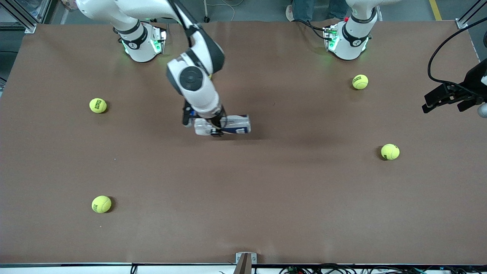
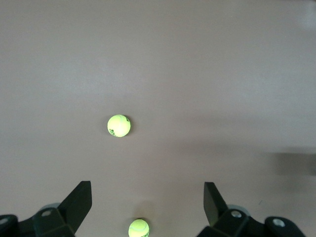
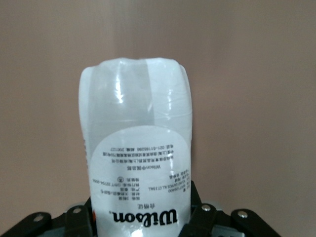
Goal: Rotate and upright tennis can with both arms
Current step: 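Carry the can with the right gripper toward the table's middle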
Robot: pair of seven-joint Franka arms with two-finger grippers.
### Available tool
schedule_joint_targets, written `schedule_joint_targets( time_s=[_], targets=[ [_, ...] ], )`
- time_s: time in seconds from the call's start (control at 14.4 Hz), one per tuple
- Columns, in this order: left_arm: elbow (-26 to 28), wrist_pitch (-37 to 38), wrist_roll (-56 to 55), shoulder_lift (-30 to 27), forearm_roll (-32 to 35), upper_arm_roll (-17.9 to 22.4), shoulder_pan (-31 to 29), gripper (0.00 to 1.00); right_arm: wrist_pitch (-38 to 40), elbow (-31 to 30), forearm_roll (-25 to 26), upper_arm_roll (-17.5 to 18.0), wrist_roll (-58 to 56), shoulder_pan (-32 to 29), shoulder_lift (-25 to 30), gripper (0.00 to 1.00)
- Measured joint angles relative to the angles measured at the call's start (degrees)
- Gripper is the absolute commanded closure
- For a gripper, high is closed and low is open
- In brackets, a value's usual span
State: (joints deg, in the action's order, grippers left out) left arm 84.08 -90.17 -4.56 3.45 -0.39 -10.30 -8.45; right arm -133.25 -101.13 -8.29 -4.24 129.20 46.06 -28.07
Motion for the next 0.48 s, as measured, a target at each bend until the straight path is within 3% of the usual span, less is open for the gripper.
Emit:
schedule_joint_targets(
  time_s=[0.21, 0.48],
  targets=[
    [0.04, 0.12, 0.0, 0.0, 0.0, -0.04, 0.0, 0.0, -0.1, 10.91, 4.54, -0.04, 5.15, 3.31, -9.42, 0.33],
    [0.37, 0.31, 0.0, 0.06, 0.0, -0.67, 0.21, 0.0, -0.4, 18.63, 8.16, -0.19, 7.19, 6.08, -16.43, 0.33]
  ],
)
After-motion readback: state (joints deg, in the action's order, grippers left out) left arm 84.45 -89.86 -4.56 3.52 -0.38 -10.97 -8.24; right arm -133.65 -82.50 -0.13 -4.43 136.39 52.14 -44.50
